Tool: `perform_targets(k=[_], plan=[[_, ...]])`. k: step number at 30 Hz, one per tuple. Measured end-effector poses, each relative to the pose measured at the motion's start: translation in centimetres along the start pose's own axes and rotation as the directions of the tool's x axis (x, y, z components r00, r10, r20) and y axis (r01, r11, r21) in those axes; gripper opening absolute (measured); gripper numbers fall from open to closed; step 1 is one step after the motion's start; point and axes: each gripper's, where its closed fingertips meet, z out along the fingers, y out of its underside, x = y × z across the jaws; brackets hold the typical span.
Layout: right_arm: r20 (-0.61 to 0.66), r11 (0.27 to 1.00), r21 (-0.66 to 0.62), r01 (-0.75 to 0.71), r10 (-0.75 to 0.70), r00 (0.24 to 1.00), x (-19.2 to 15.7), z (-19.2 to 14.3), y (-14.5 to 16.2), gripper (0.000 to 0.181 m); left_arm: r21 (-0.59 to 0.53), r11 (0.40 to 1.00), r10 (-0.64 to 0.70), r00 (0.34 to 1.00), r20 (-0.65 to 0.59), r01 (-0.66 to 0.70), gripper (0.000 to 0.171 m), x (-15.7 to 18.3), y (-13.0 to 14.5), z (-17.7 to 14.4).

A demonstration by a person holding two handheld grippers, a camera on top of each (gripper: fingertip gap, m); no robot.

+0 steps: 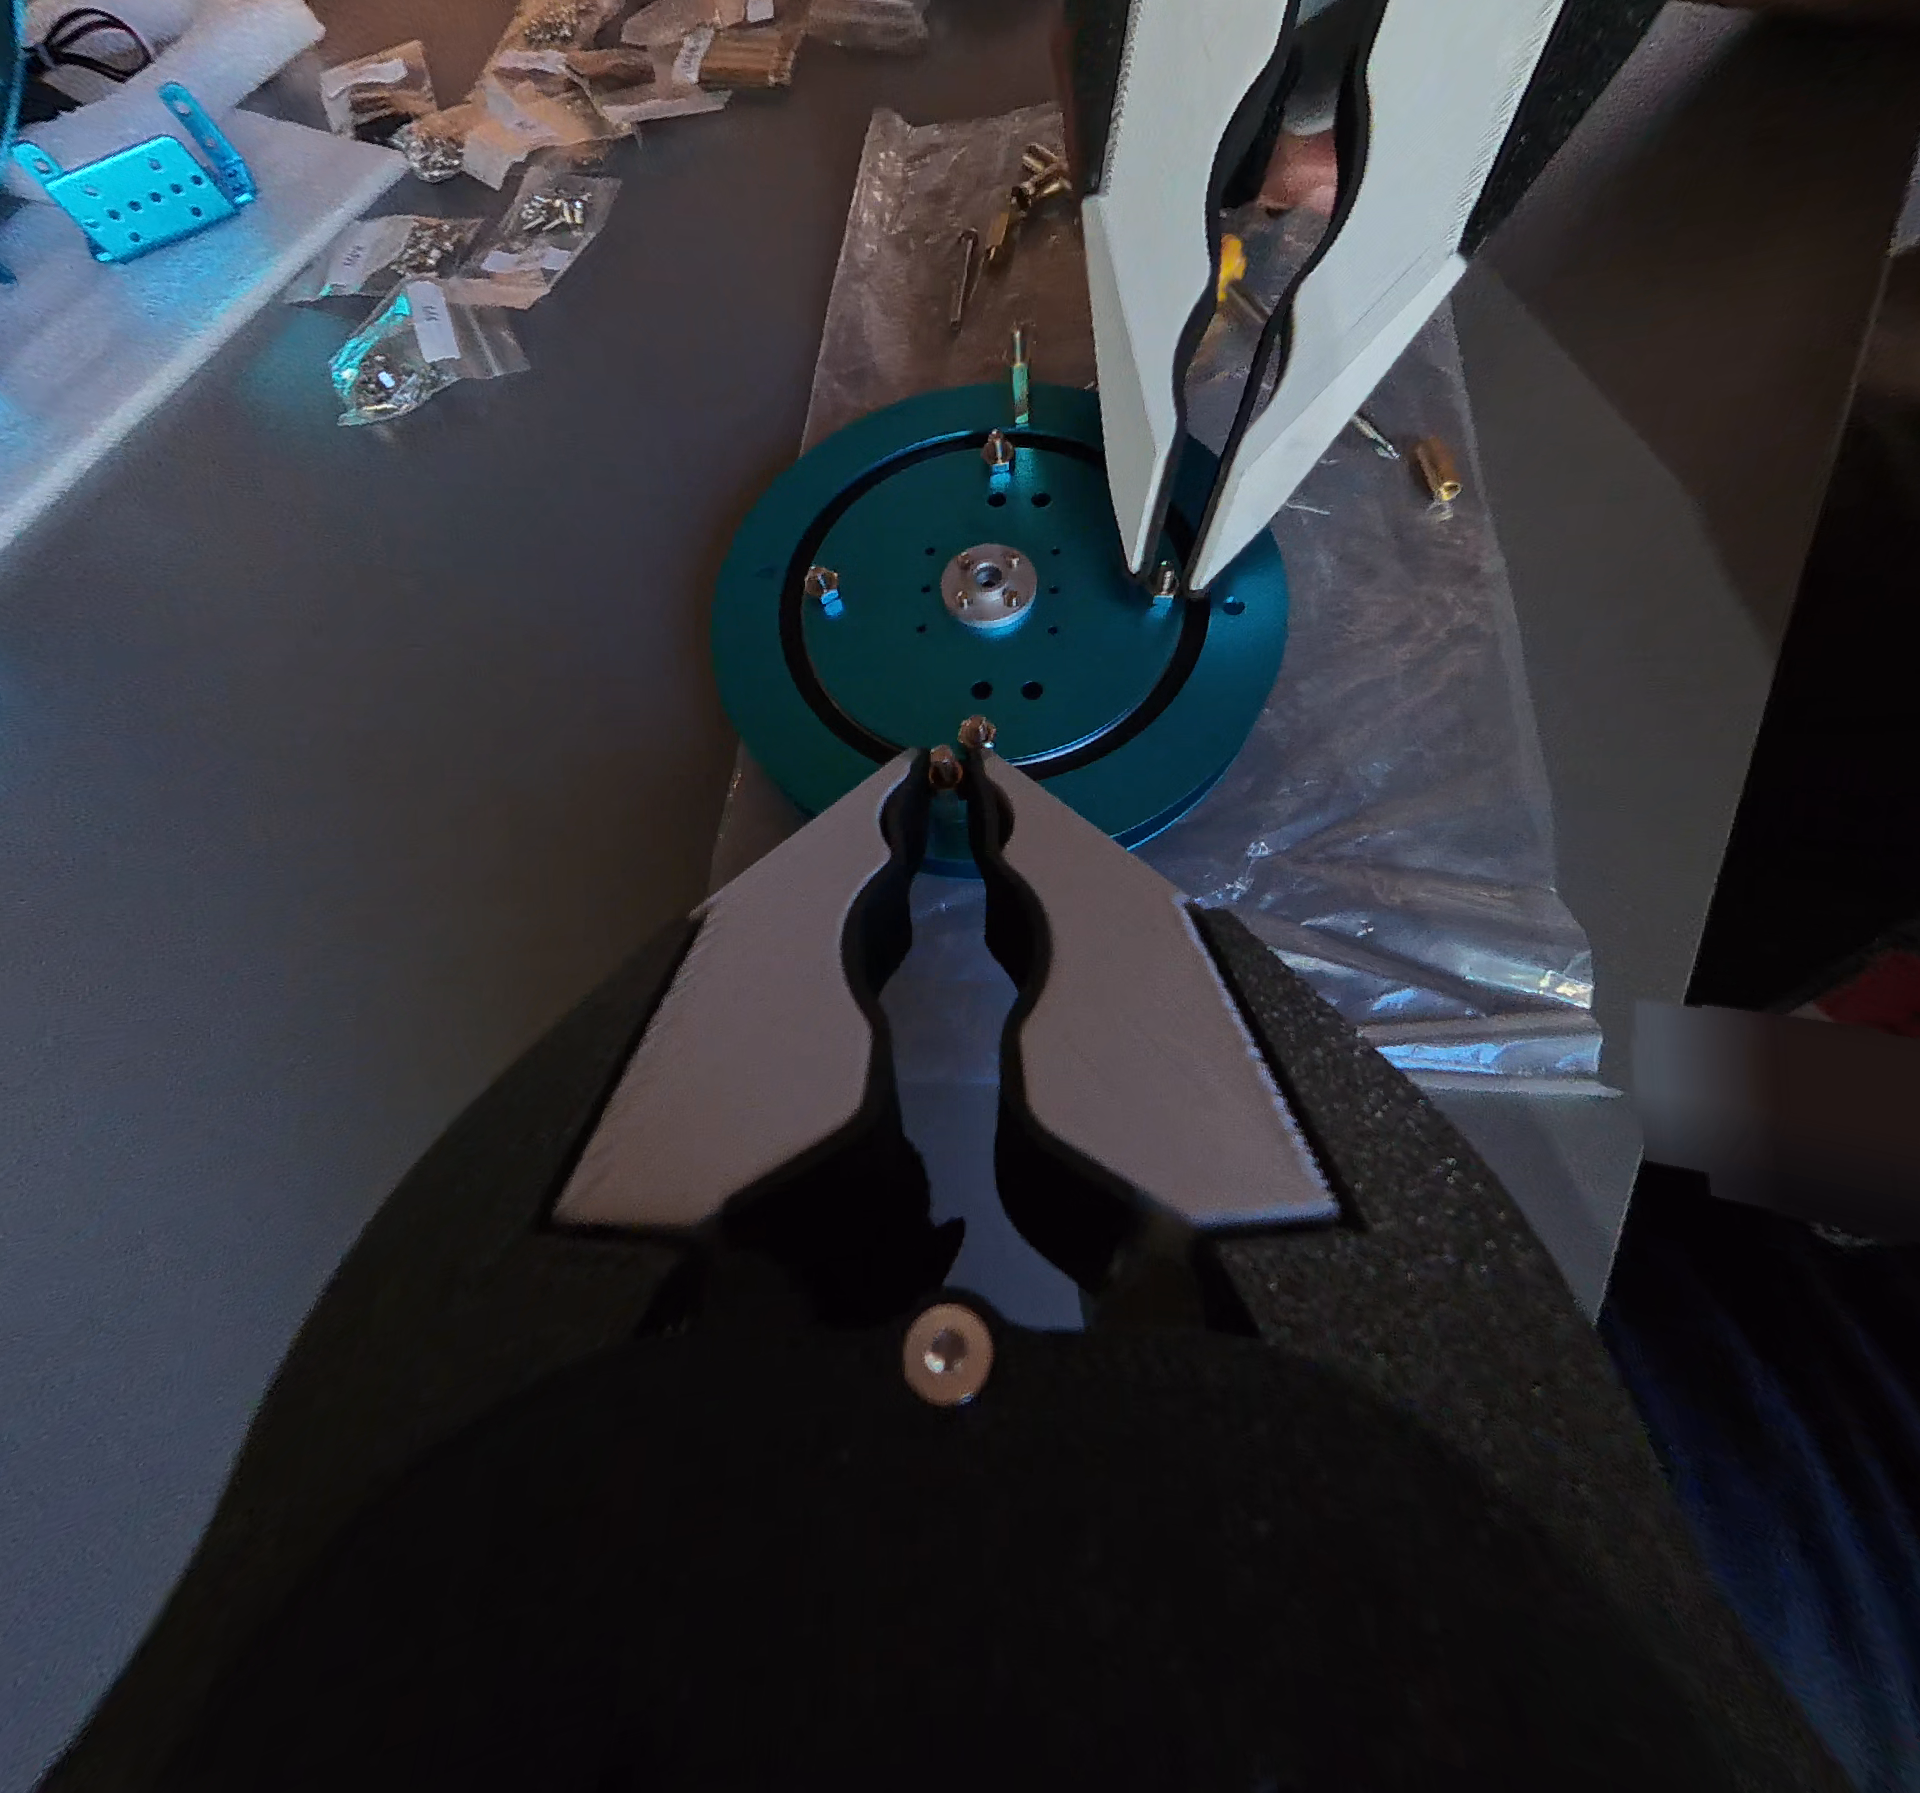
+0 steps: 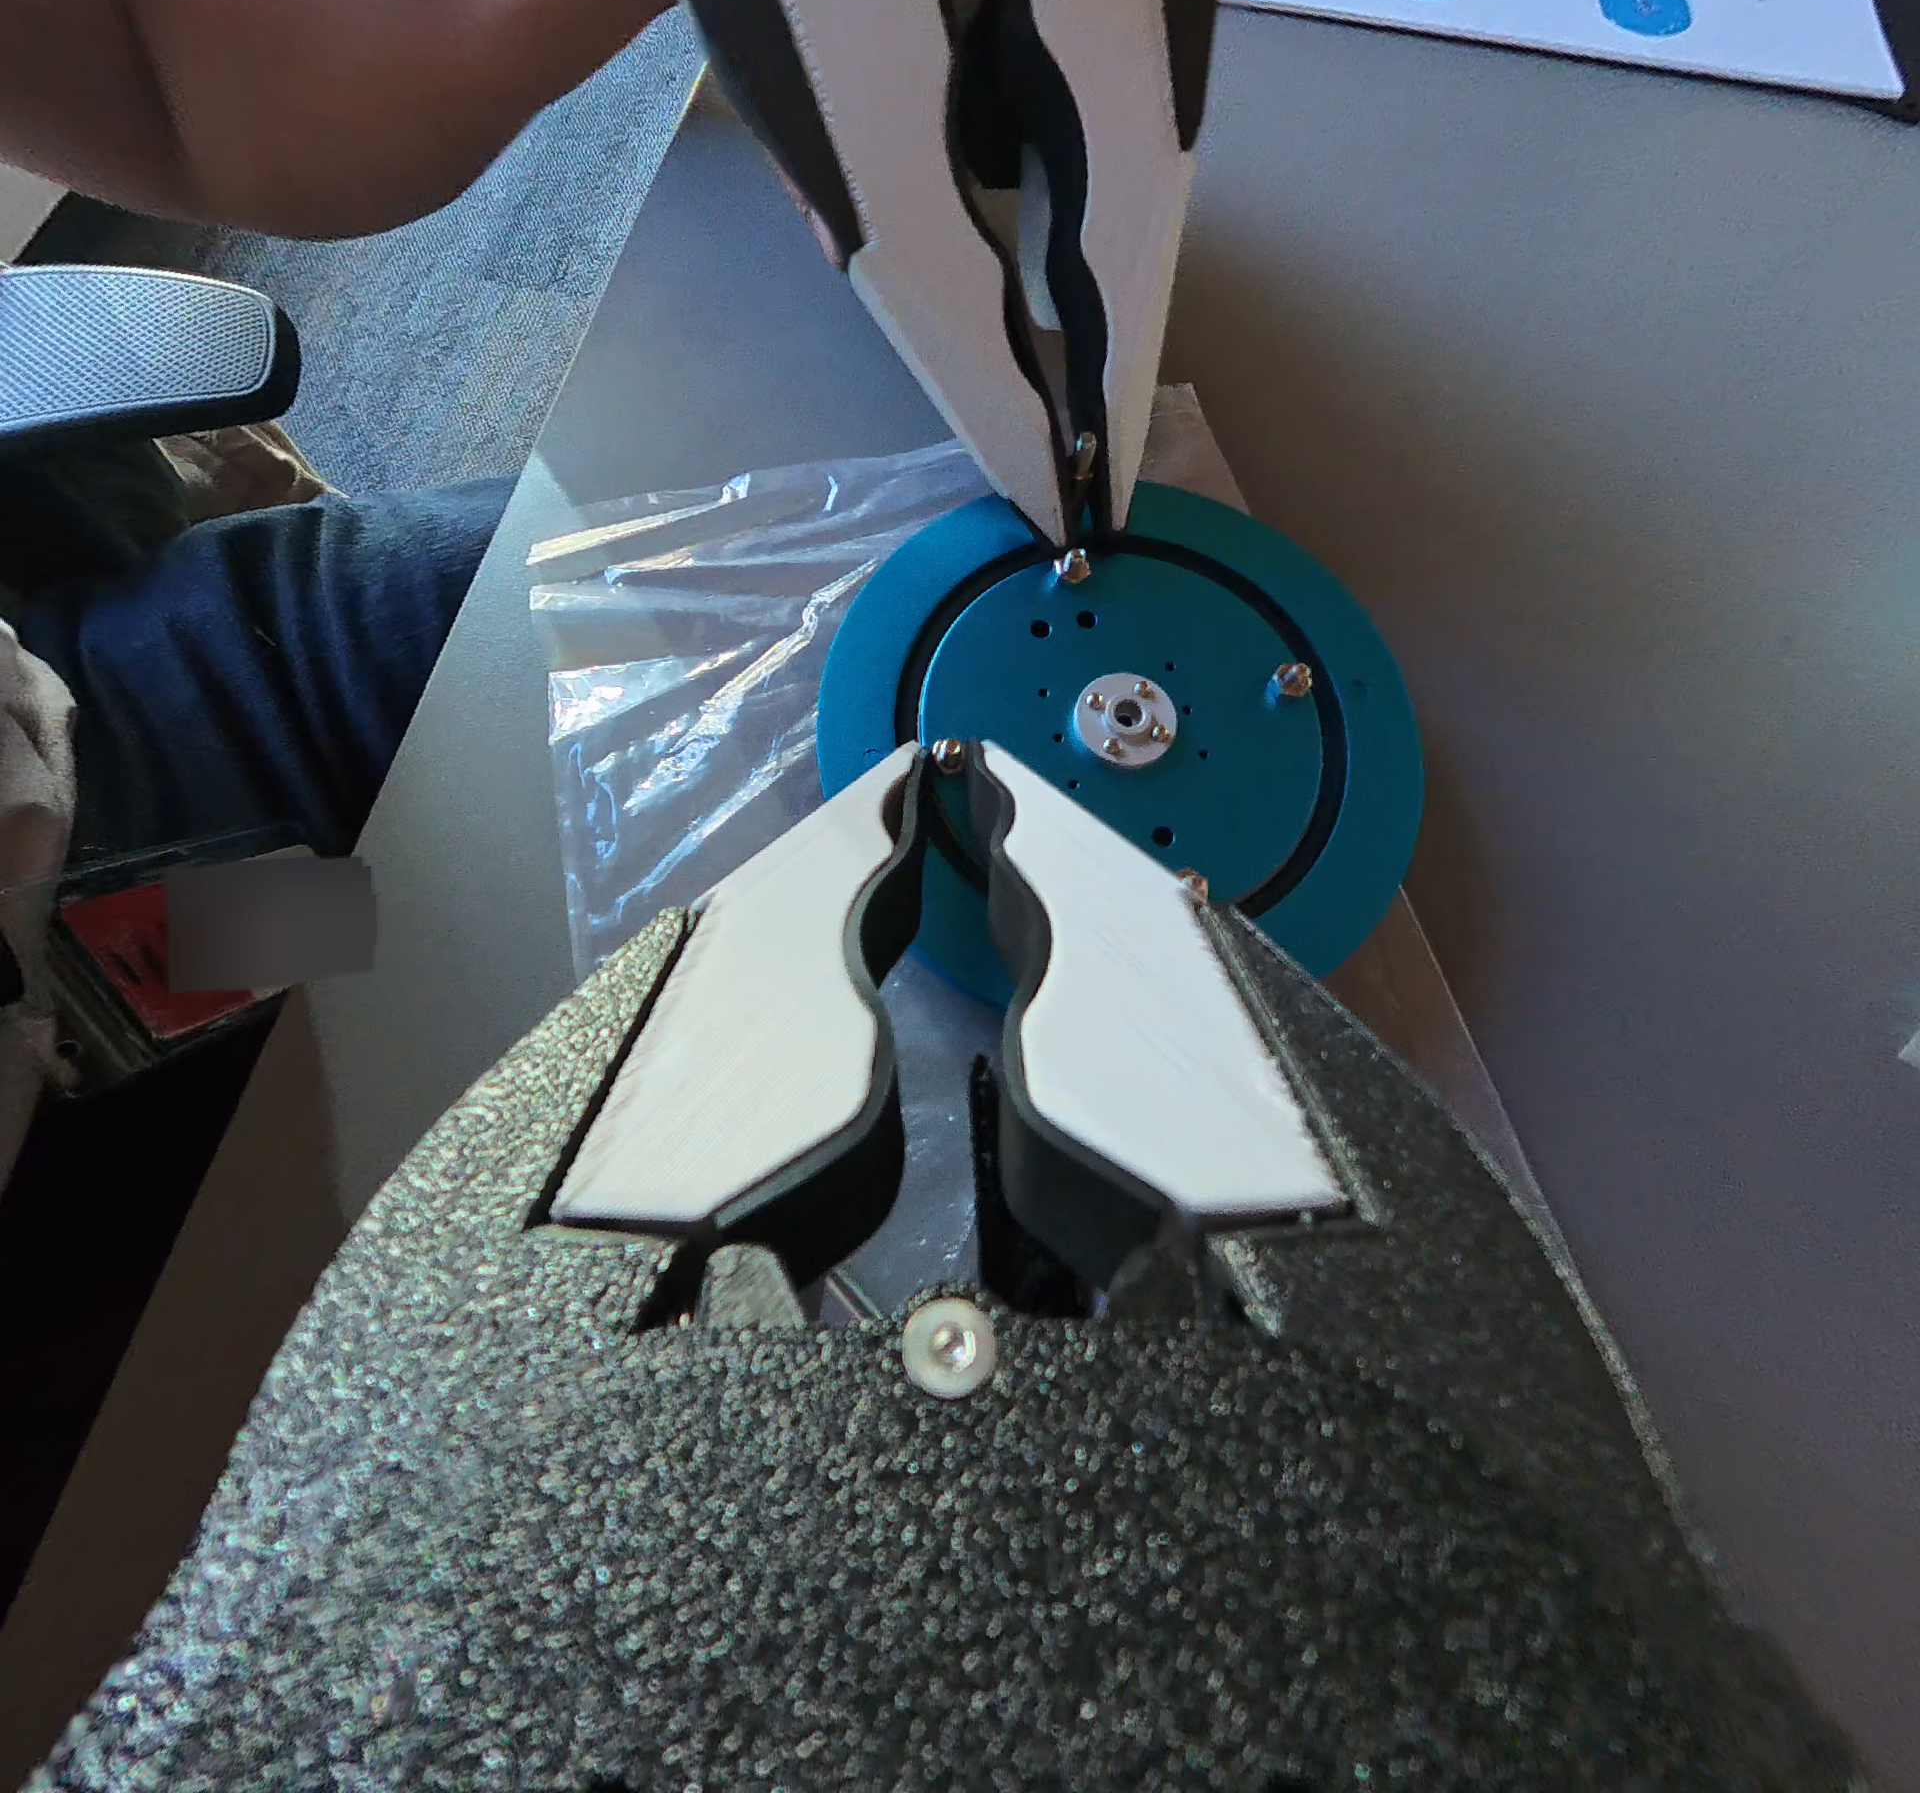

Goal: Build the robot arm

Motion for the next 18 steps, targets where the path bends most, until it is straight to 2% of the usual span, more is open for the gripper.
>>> perform_targets(k=[3, 7, 18], plan=[[0.018, 0.998, -0.014, -0.053, 0.054, 0.998, 0.05, -0.07, 0.09, 0.006, -0.008, 1.0, -0.02, 0.996, 0.085, 0.021, 0.005, 0.06, 0.0, -0.01], [0.025, 0.998, -0.023, -0.052, 0.053, 0.998, -0.52, 0.04, 0.12, 0.005, -0.012, 1.0, -0.02, 0.978, 0.208, 0.023, 0.004, 0.34, -0.32, 0.02], [0.018, 0.999, -0.016, -0.036, 0.037, 0.999, -0.28, -0.27, 0.09, 0.003, -0.018, 0.999, -0.033, 0.974, 0.224, 0.038, 0.006, 0.54, -0.24, 0.12]])
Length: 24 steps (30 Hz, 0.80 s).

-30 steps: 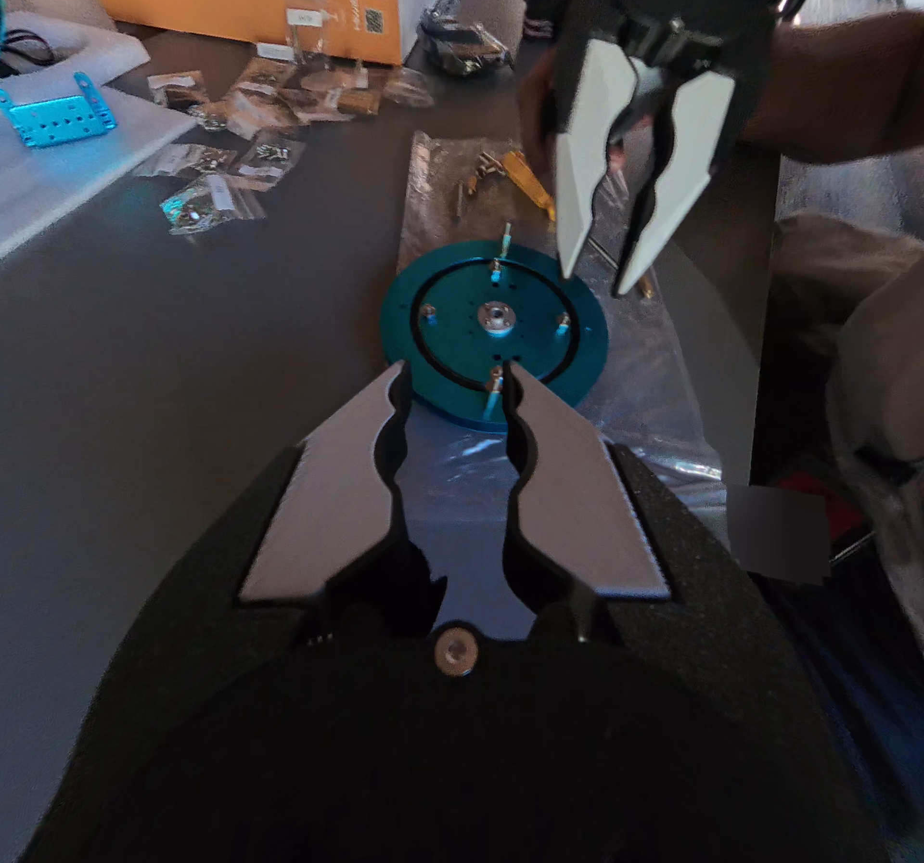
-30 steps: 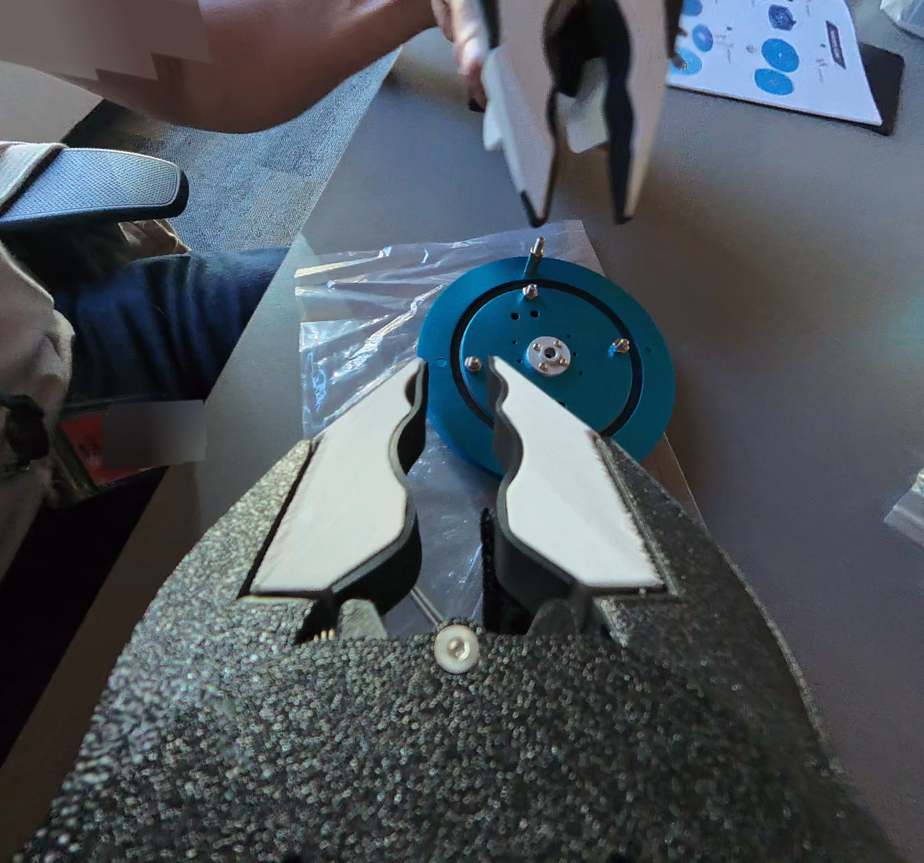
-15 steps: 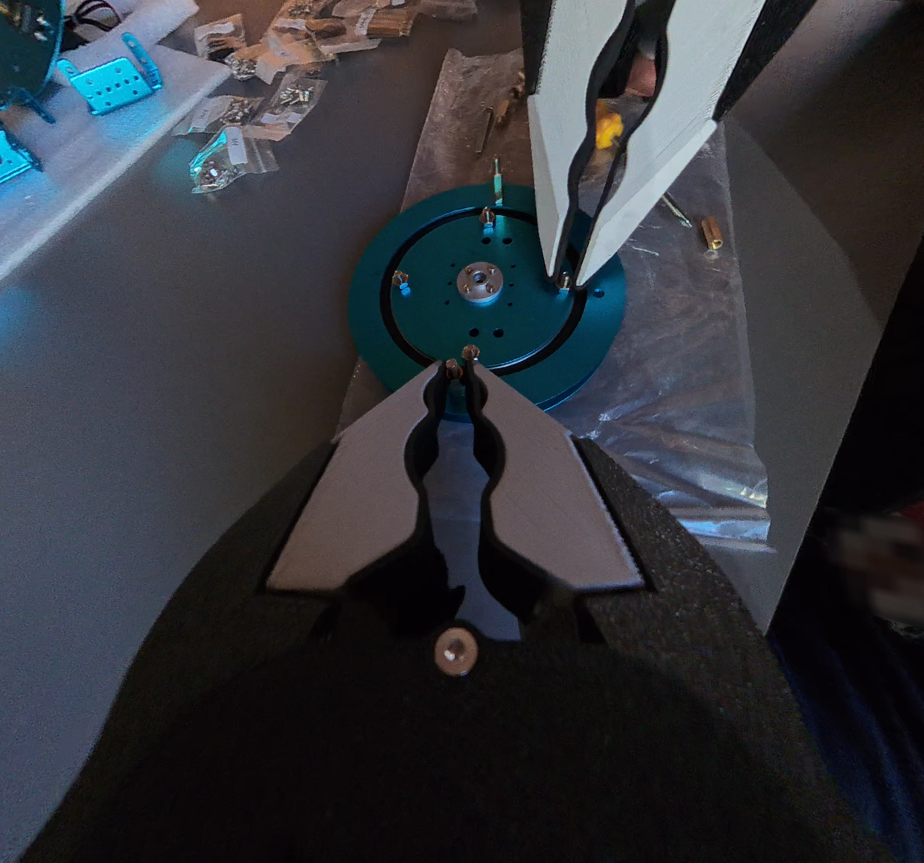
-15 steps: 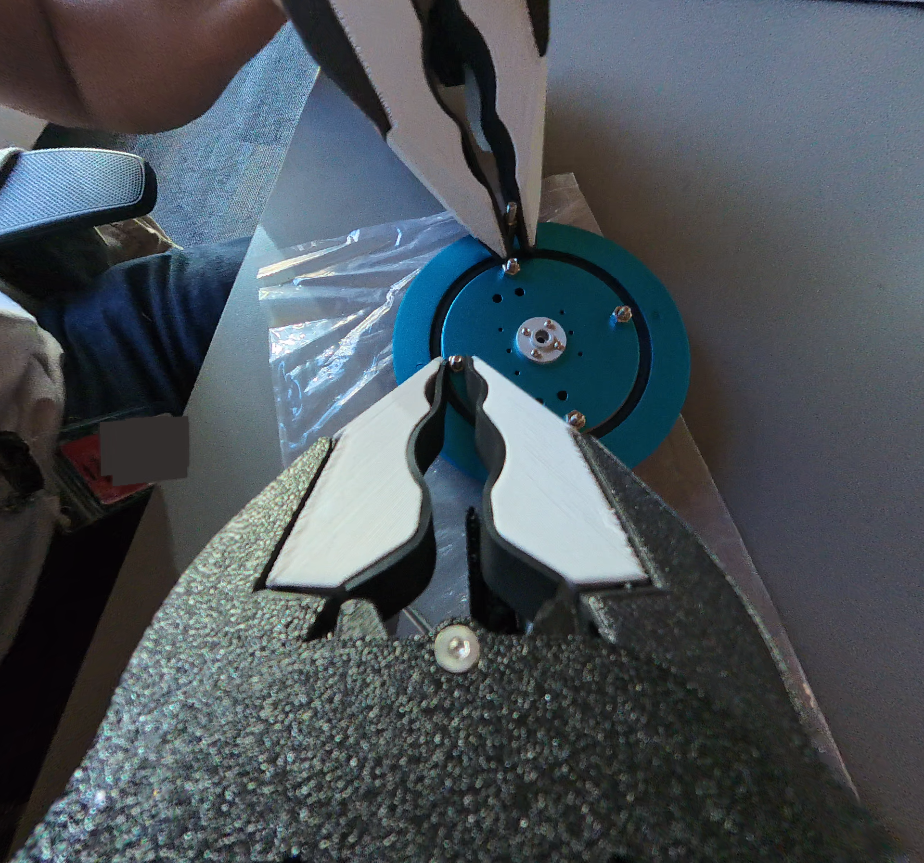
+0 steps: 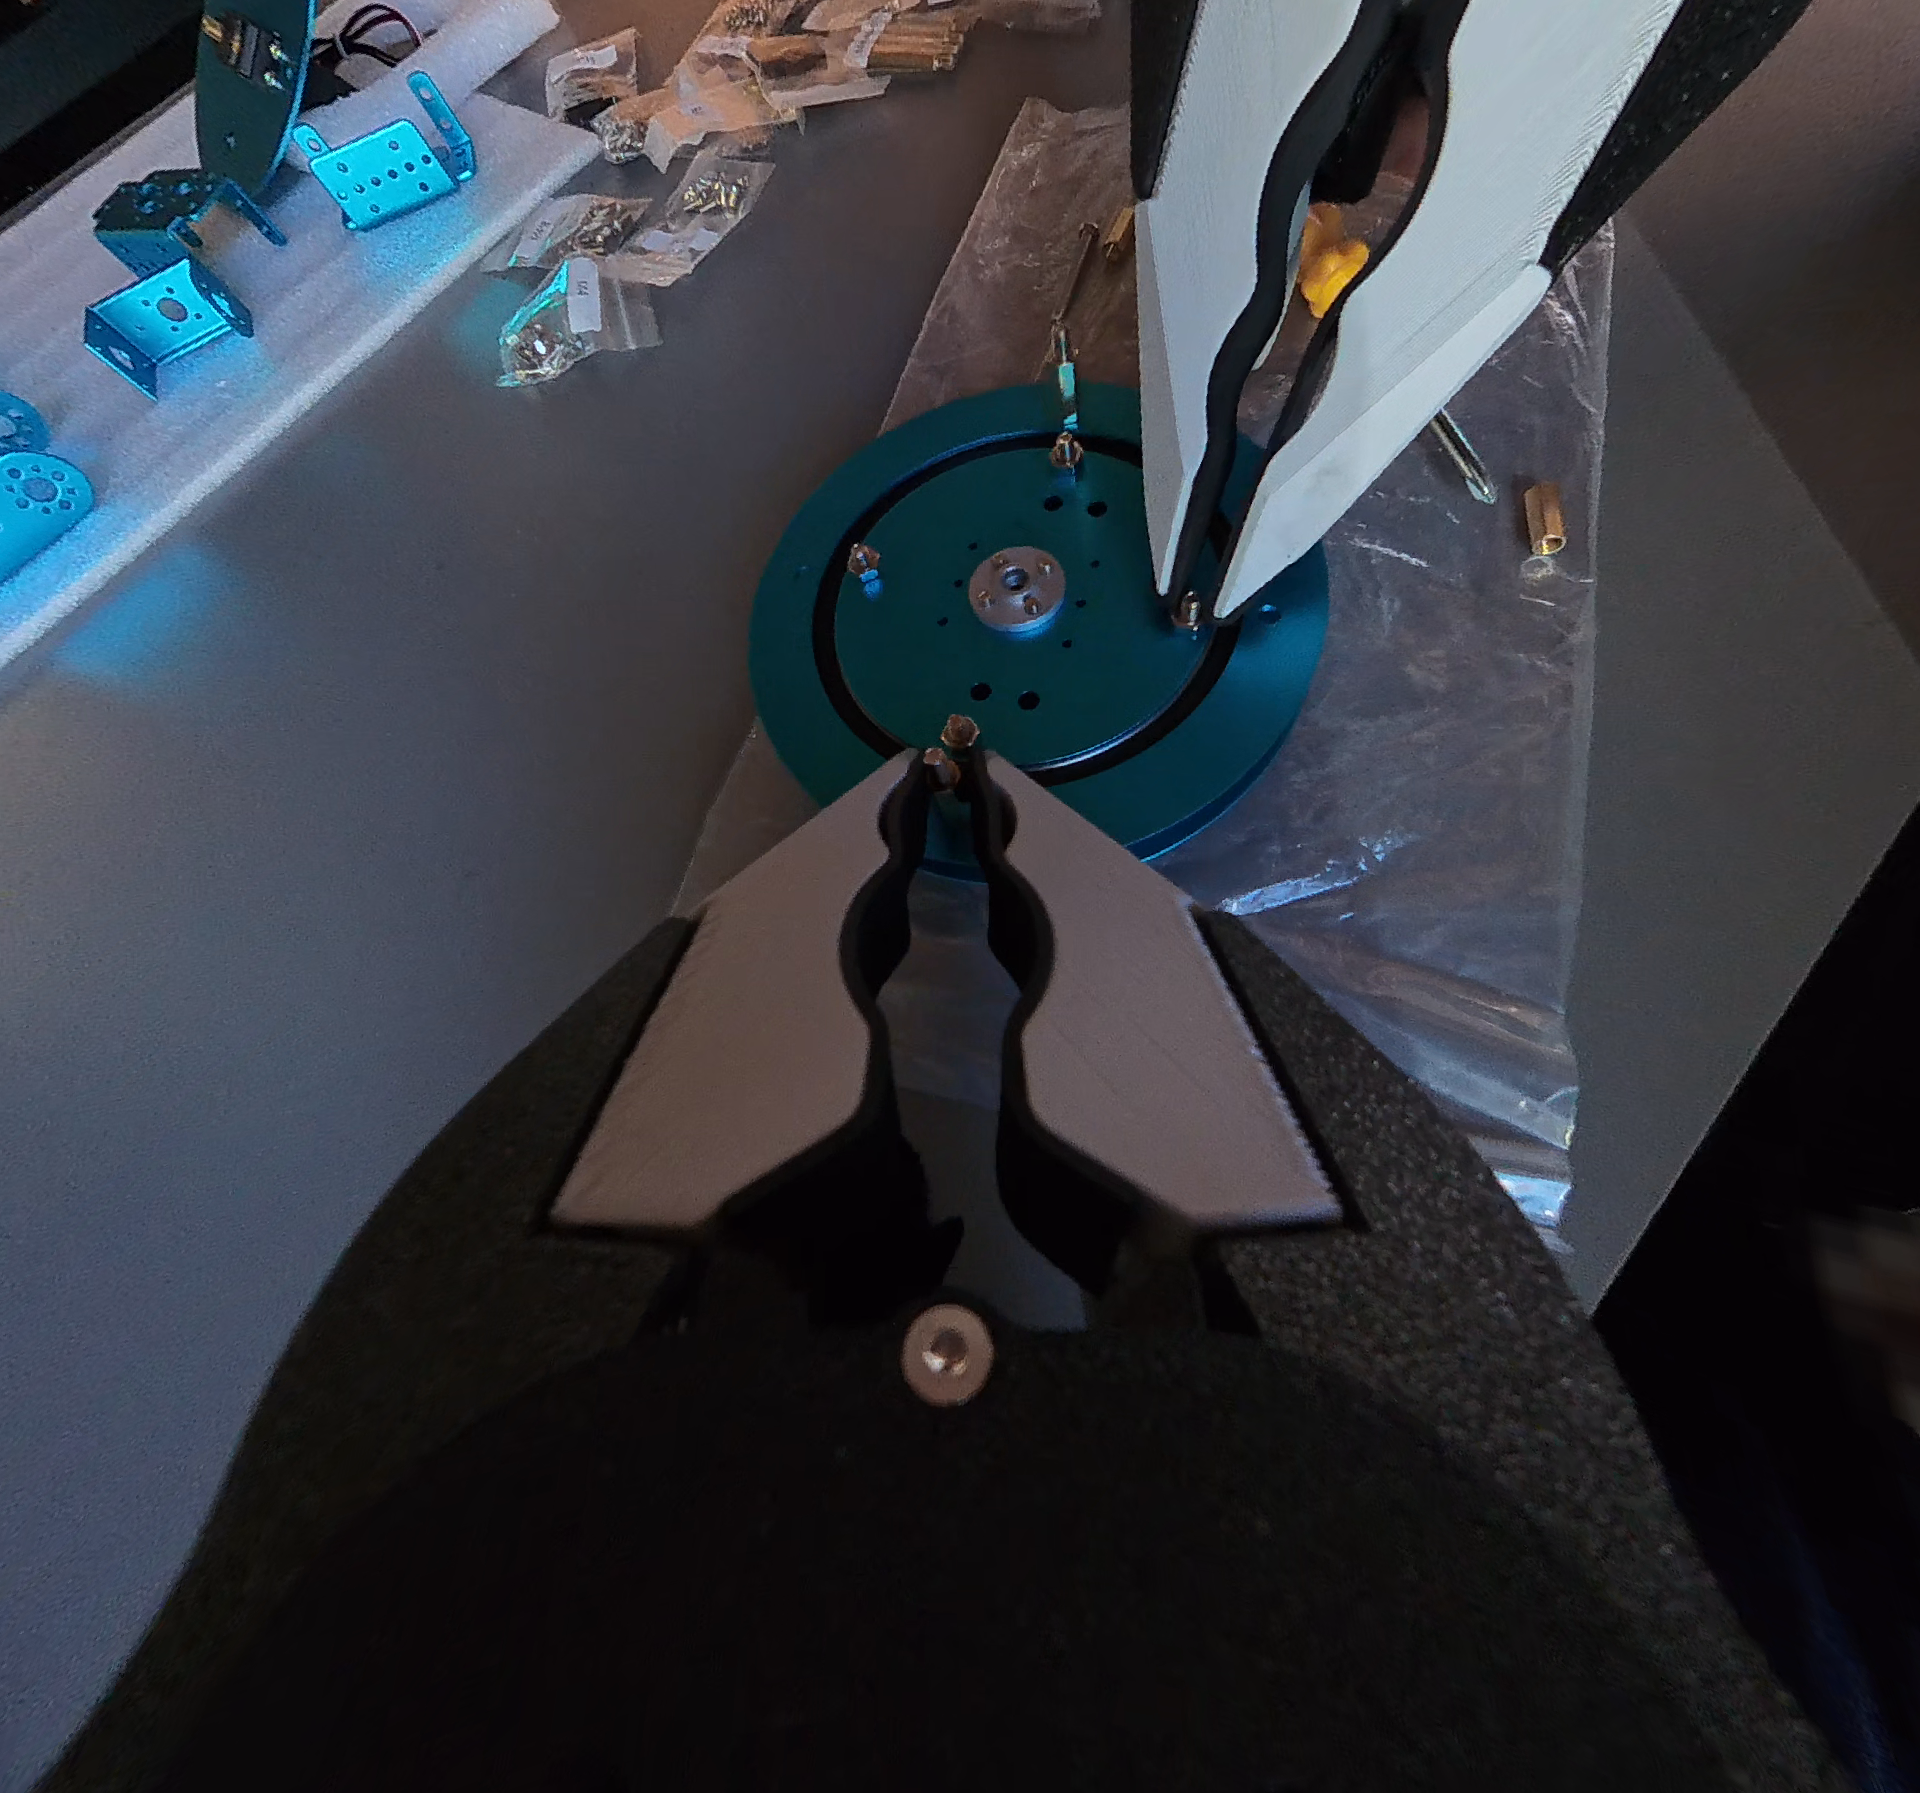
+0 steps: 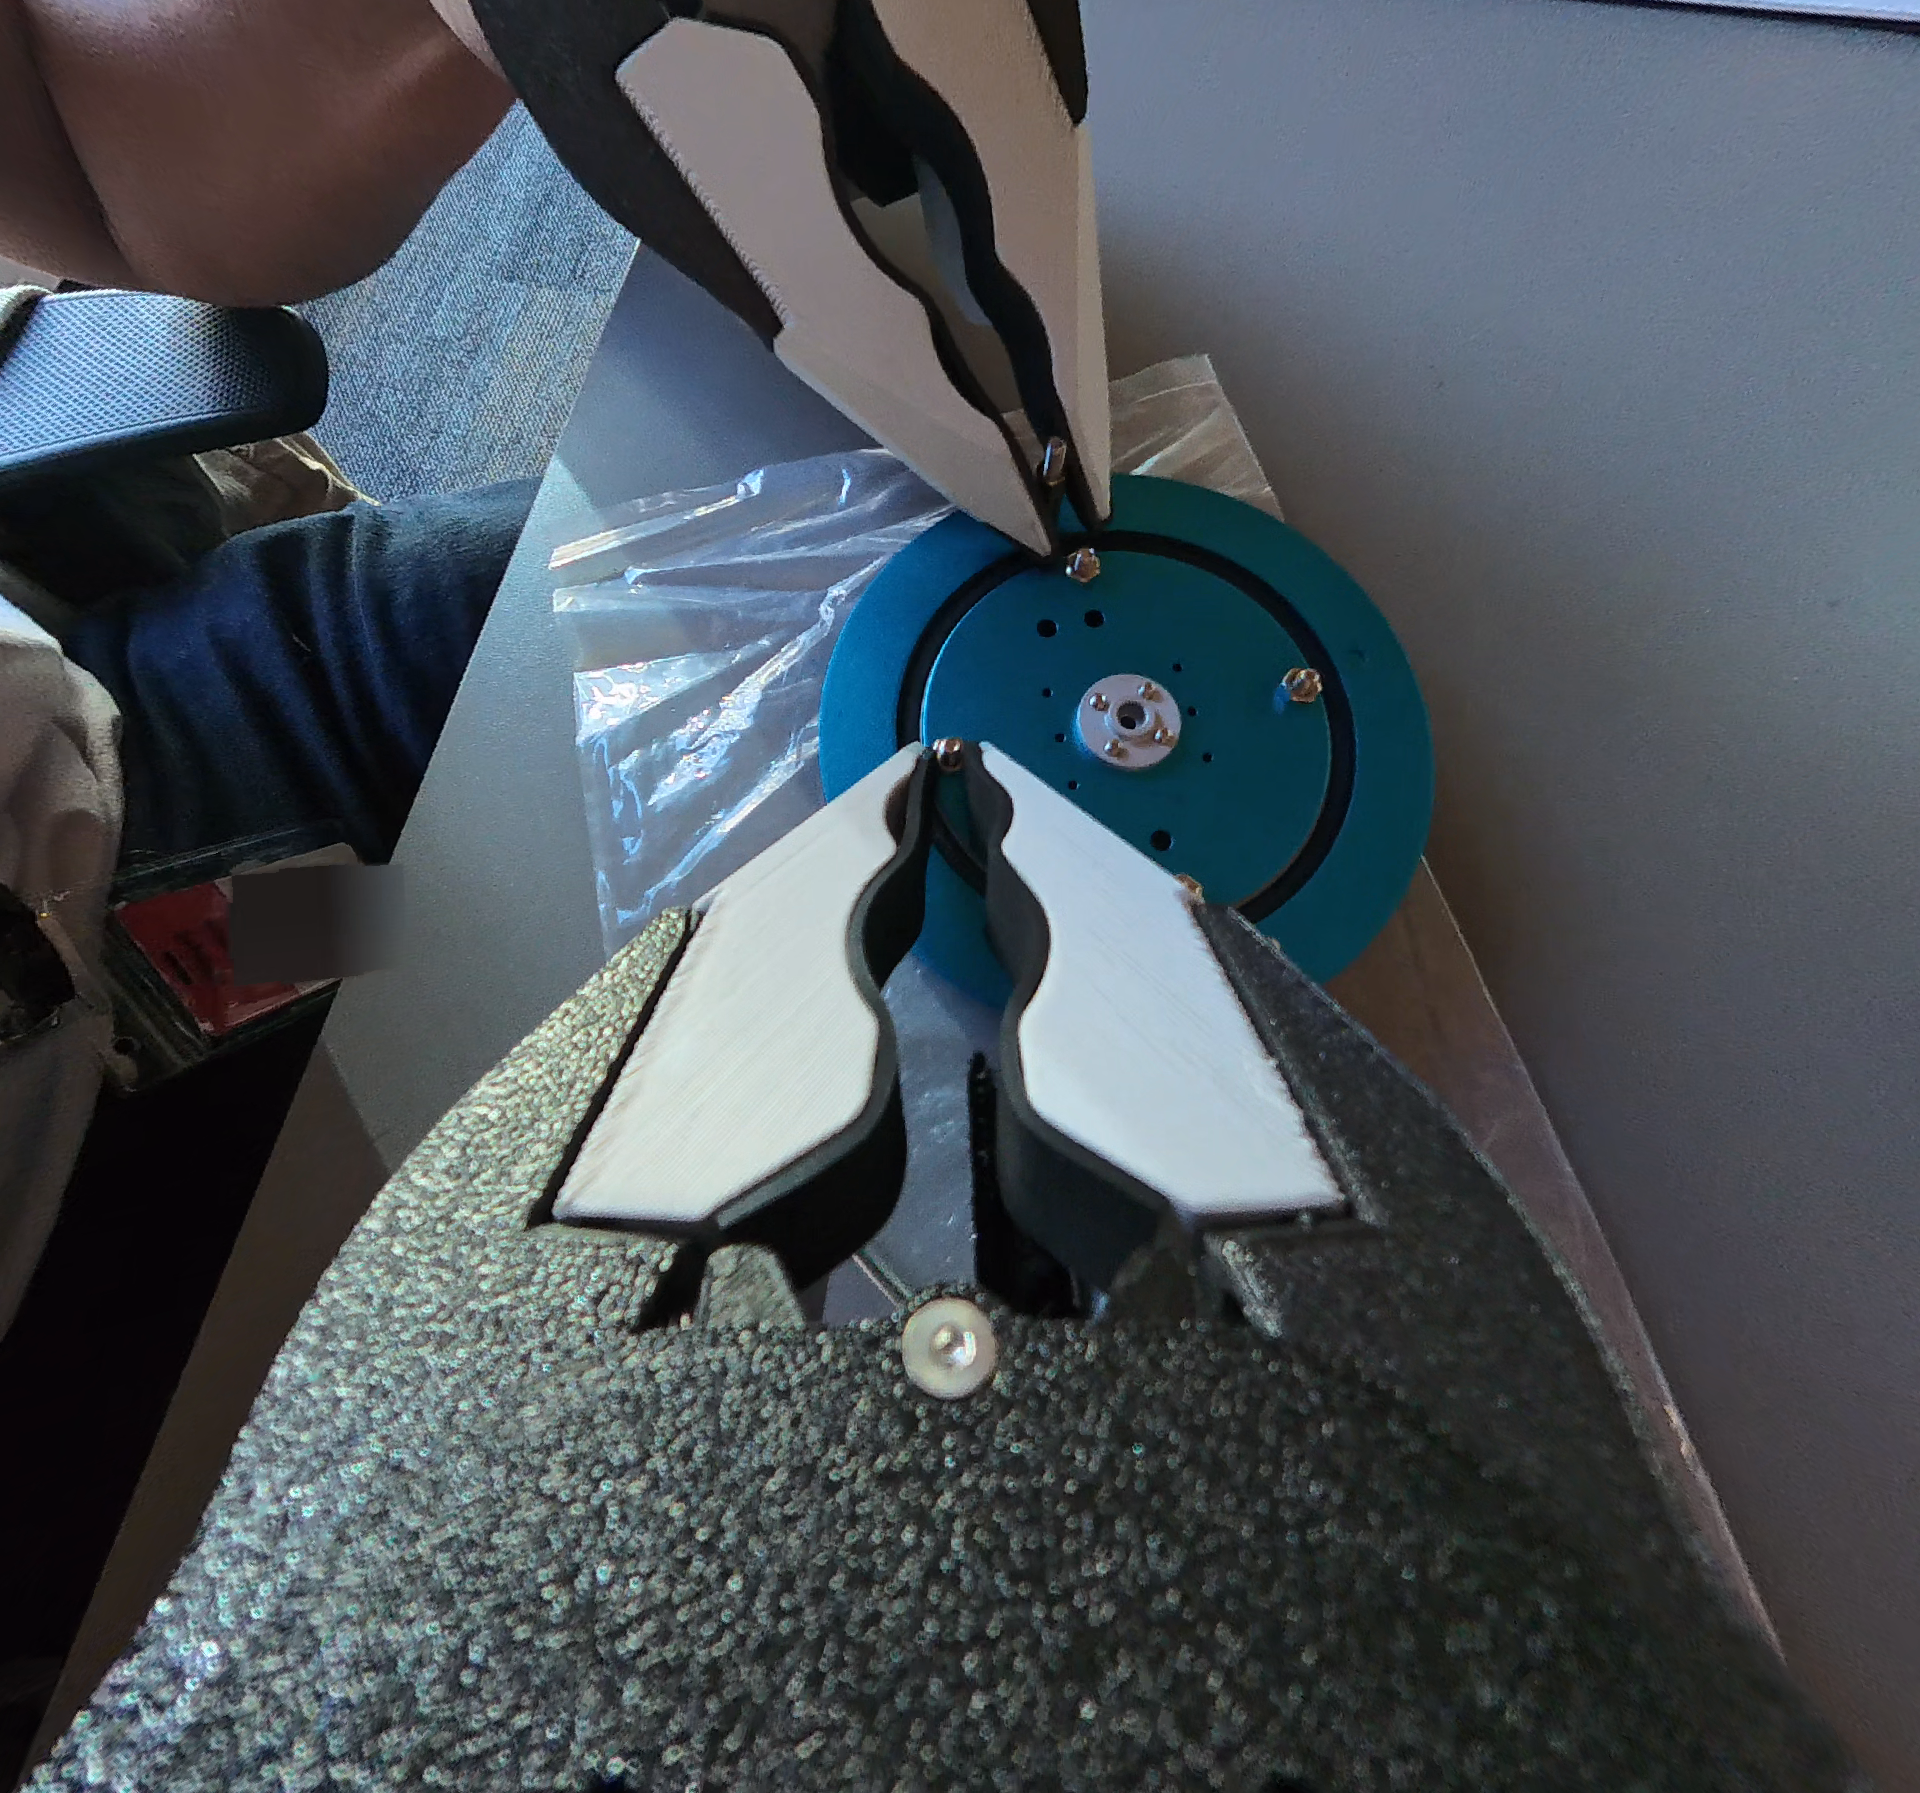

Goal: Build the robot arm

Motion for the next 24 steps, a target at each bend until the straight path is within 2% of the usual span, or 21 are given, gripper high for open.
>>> perform_targets(k=[4, 7, 9, 12, 16, 19, 24], plan=[[-0.007, 0.999, 0.033, 0.001, -0.001, 1.0, 0.4, -0.6, -0.3, 0.004, 0.002, 1.0, -0.005, 1.0, -0.001, 0.005, 0.006, -0.2, 0.0, 0.1], [-0.028, 0.994, 0.107, -0.01, 0.013, 1.0, 1.5, -2.9, -1.2, 0.007, 0.039, 0.999, -0.006, 1.0, 0.006, 0.005, 0.007, -0.6, -0.6, -0.1], [-0.056, 0.992, 0.126, -0.022, 0.03, 0.998, 2.7, -4.4, -0.8, 0.015, 0.077, 0.997, -0.021, 0.998, -0.054, 0.025, 0.014, -0.2, -1.2, -0.4], [-0.117, 0.997, 0.068, -0.029, 0.037, 0.992, 4.3, -4.5, 1.4, 0.032, 0.097, 0.993, -0.047, 0.986, -0.159, 0.063, 0.021, 0.4, -1.5, -0.5], [-0.116, 0.998, 0.014, -0.063, 0.064, 0.991, 4.7, -2.8, 2.2, 0.03, 0.065, 0.998, -0.015, 0.986, -0.167, 0.026, 0.014, 0.3, -1.1, 0.1], [-0.088, 0.996, 0.053, -0.078, 0.082, 0.993, 4.5, -2.7, 1.4, 0.023, 0.062, 0.998, -0.008, 0.985, -0.173, 0.019, 0.014, 0.3, -1.2, 0.4], [-0.098, 0.997, 0.035, -0.07, 0.073, 0.992, 4.6, -2.1, 1.7, 0.015, 0.036, 0.999, 0.019, 0.983, -0.181, -0.013, 0.012, 0.6, -0.8, 0.7]])
